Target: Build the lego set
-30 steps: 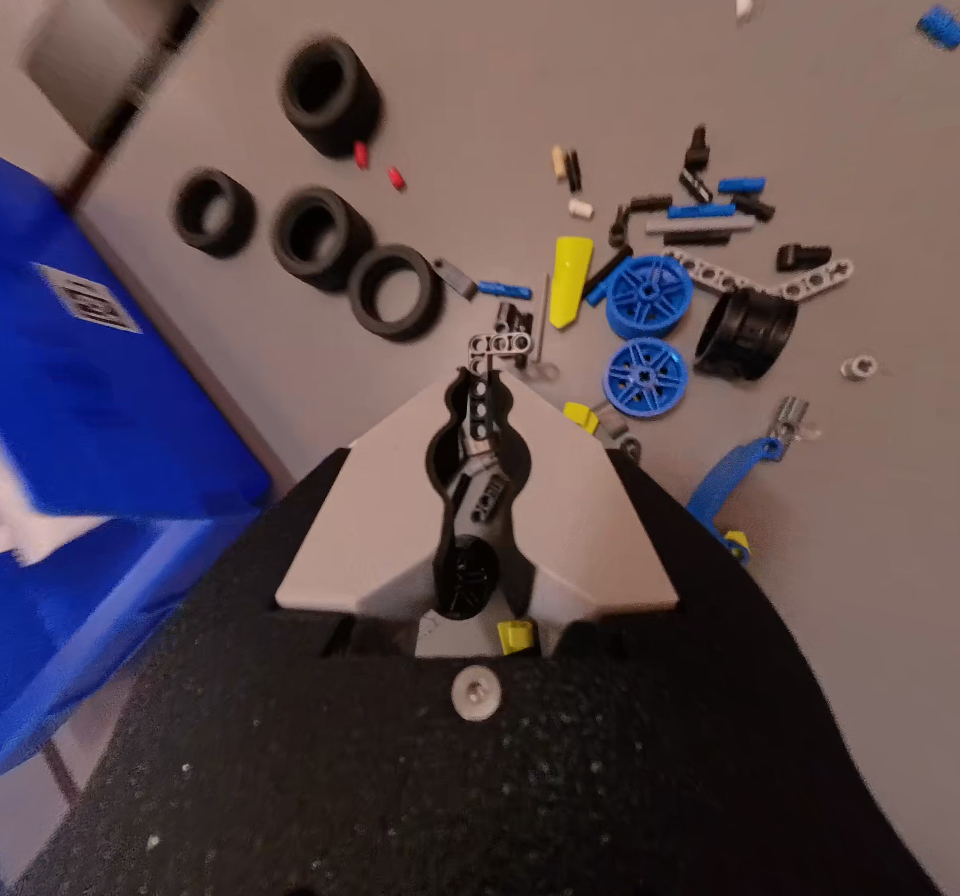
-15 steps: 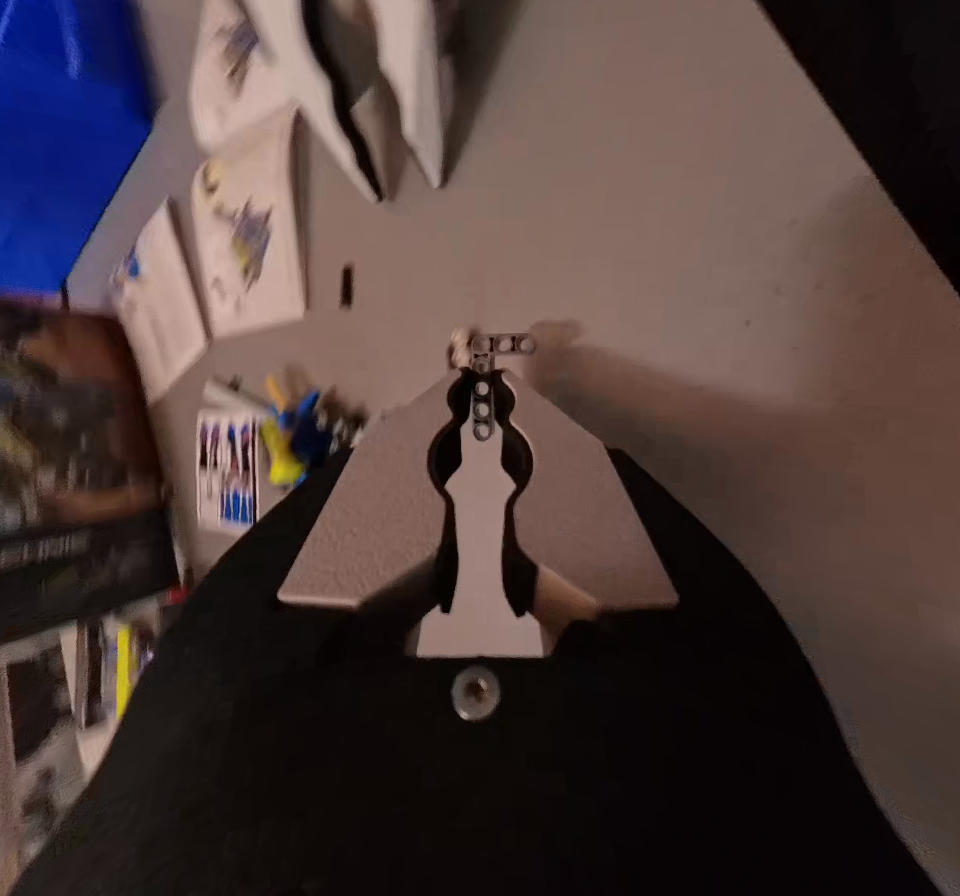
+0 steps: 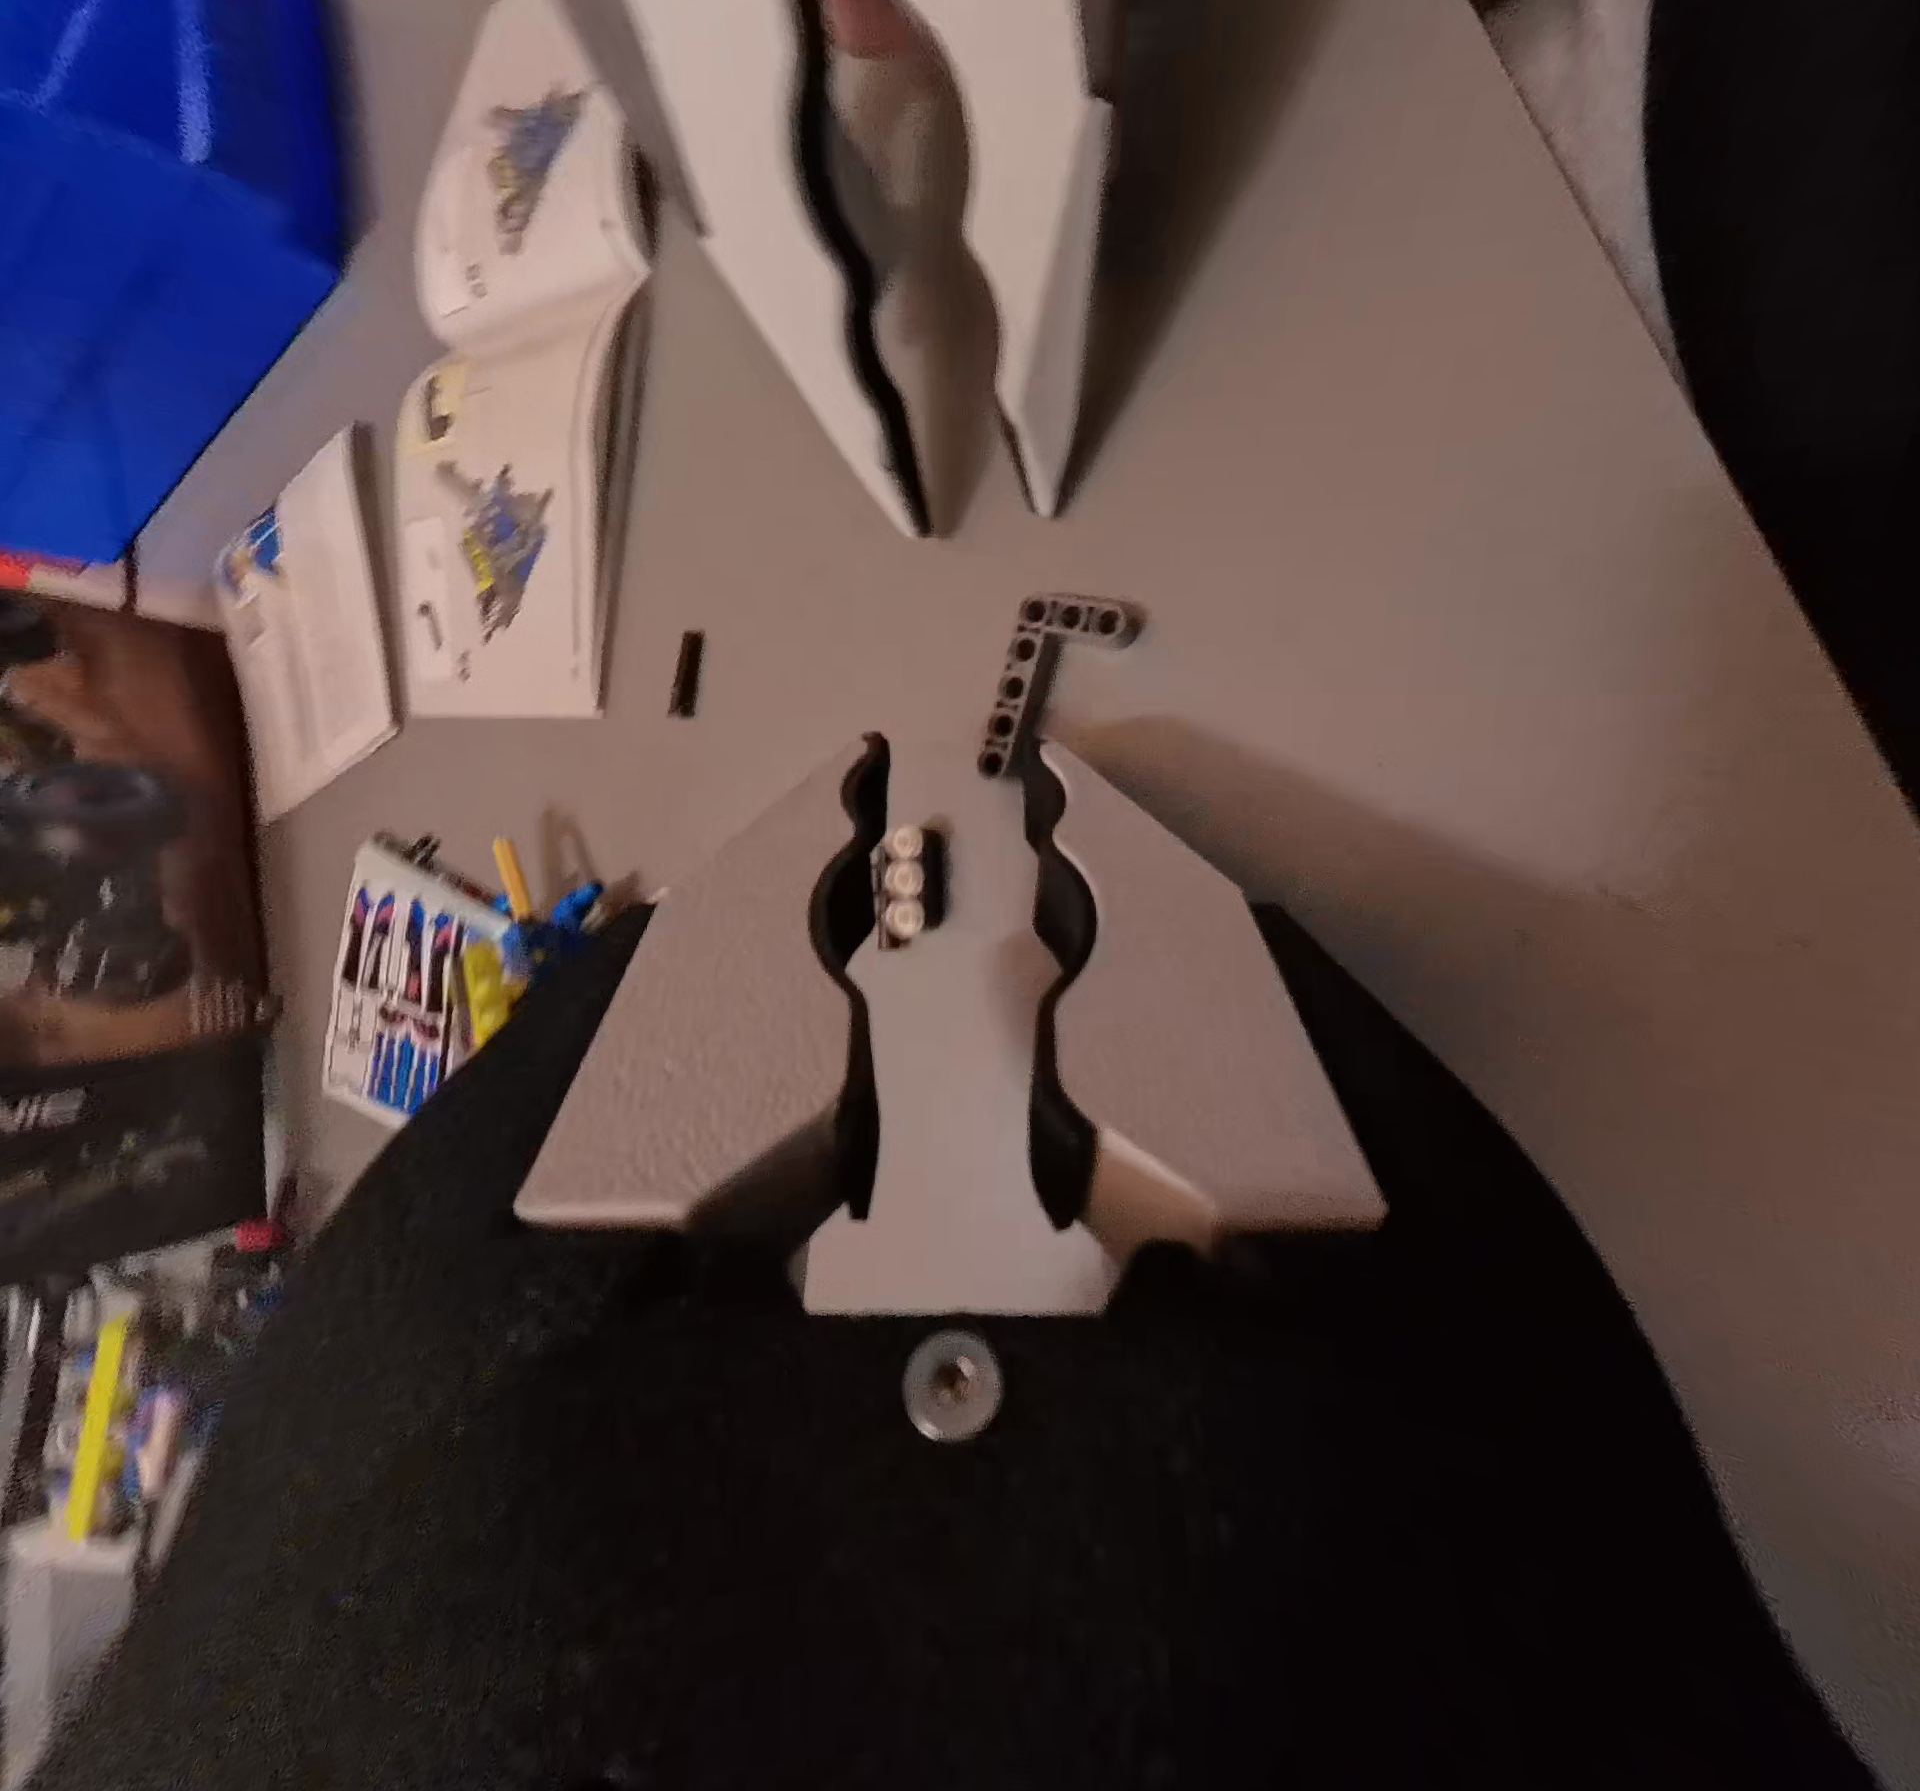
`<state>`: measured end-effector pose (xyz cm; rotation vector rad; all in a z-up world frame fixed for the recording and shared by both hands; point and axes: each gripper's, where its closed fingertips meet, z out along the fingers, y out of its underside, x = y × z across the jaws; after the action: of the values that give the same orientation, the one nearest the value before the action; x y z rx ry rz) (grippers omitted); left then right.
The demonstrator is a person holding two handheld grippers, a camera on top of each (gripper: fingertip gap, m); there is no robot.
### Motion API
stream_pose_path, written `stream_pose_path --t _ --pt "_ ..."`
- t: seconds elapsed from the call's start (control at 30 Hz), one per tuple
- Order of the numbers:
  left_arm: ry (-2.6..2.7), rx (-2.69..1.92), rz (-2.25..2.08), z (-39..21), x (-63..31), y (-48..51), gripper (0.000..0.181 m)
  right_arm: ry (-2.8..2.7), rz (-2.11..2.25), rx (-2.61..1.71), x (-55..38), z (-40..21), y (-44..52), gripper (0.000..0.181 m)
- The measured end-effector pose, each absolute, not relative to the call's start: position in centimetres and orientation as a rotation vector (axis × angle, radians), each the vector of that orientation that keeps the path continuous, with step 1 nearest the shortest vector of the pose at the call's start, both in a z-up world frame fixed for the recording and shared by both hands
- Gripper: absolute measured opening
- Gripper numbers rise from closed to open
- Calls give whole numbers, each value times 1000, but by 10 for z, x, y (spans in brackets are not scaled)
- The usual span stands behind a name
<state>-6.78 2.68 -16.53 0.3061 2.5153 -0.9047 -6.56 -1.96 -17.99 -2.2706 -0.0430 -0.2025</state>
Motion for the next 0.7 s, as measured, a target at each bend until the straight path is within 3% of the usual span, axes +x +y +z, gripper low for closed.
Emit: stream_pose_path --t 0.27,0.7 --pt "2578 -254 -1140 -161 -101 53 14 -152 -197 -2258 -85 -179 8 27" --pt "2648 -537 -1119 -184 -101 43 20 217 -184 -2287 -90 -182 37 23"
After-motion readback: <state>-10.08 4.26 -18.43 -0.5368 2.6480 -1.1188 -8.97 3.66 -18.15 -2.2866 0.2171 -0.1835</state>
